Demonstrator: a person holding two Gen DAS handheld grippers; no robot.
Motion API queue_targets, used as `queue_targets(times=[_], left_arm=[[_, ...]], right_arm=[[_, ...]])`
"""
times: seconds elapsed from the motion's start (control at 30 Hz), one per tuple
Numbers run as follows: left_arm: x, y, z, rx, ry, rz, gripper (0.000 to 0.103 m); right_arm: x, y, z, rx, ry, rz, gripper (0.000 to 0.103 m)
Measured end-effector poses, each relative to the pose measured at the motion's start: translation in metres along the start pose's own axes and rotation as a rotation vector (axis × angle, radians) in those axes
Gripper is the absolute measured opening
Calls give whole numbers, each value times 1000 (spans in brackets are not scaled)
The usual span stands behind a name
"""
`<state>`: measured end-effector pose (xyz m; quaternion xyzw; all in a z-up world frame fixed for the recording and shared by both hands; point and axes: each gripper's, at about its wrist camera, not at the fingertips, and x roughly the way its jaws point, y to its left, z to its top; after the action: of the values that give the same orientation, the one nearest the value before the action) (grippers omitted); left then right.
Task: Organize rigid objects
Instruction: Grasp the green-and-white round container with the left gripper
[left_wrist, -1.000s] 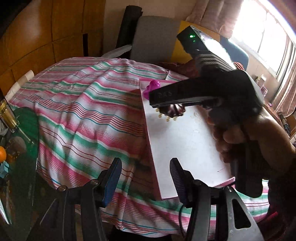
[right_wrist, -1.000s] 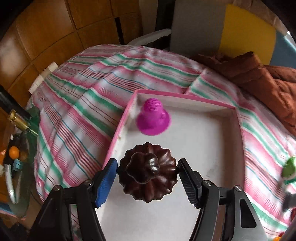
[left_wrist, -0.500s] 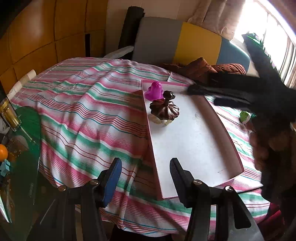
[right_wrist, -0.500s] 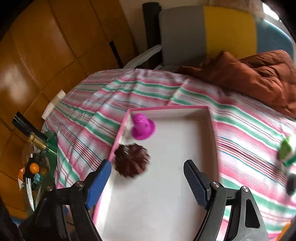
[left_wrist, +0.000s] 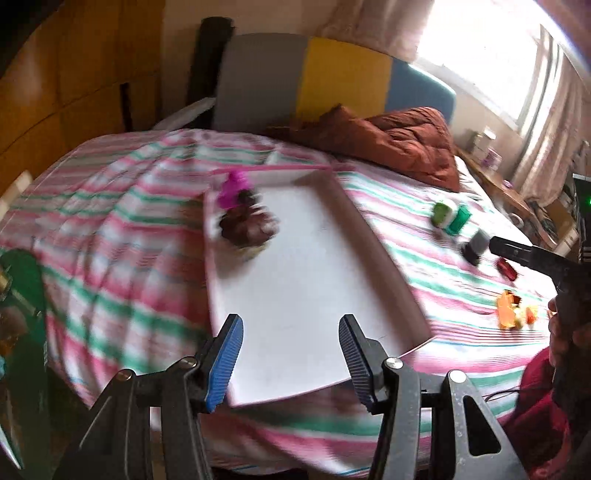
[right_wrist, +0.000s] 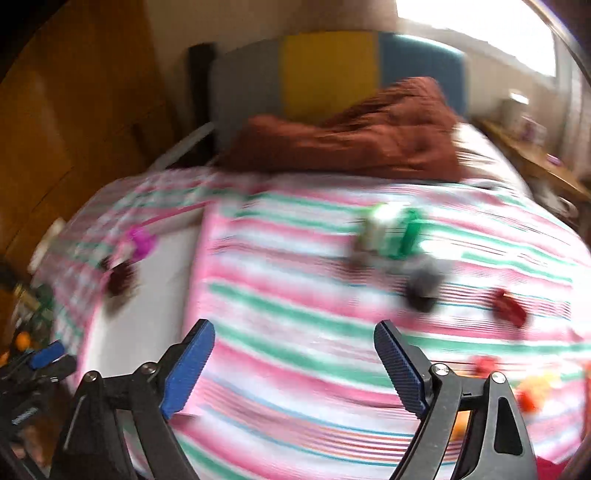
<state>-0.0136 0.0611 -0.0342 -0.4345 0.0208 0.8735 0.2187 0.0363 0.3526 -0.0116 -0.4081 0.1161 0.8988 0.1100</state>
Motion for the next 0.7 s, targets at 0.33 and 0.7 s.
queue_targets(times=[0.33, 0.7], left_arm=[[26, -88, 39, 200, 21, -80, 55], [89, -181, 95, 385, 44, -154, 55]], right_arm=[[-25, -172, -21, 516, -118, -222, 94], [-25, -179, -28, 615, -132, -105, 96]])
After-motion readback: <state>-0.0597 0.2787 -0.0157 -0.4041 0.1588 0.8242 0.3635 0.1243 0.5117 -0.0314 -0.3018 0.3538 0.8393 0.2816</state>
